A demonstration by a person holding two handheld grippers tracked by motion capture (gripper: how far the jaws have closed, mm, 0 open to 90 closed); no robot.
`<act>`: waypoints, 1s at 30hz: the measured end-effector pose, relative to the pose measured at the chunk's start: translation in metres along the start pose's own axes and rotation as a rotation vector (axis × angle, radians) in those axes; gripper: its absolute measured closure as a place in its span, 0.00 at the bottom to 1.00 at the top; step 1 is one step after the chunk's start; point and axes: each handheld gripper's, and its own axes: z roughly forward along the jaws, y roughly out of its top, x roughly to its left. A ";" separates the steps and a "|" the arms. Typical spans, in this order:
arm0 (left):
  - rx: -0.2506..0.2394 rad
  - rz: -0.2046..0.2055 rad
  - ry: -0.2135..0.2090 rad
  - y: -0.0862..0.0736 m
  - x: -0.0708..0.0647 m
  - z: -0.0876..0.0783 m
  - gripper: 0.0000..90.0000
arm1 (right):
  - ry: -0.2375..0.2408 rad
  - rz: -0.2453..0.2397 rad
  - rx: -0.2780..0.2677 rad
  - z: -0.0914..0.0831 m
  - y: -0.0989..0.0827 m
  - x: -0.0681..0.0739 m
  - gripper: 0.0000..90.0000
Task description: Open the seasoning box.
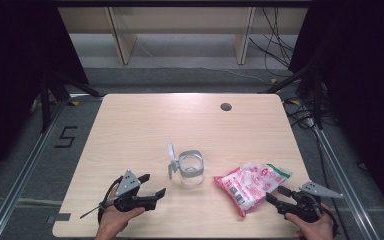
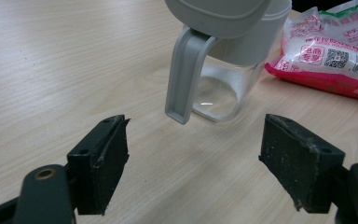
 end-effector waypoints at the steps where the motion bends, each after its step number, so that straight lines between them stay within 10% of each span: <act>1: 0.003 -0.005 0.007 0.000 -0.001 0.000 0.25 | -0.011 0.018 0.013 0.002 0.002 -0.001 0.38; 4: 0.007 0.030 -0.002 0.000 0.002 0.000 0.25 | -0.003 0.083 0.027 0.012 0.004 -0.002 0.38; 13: 0.010 0.005 0.003 0.000 0.000 0.000 0.25 | -0.025 0.008 0.052 0.030 0.014 -0.013 0.41; 30: 0.008 0.025 0.002 -0.001 0.000 0.002 0.25 | -0.058 0.052 0.104 0.055 0.027 -0.019 0.66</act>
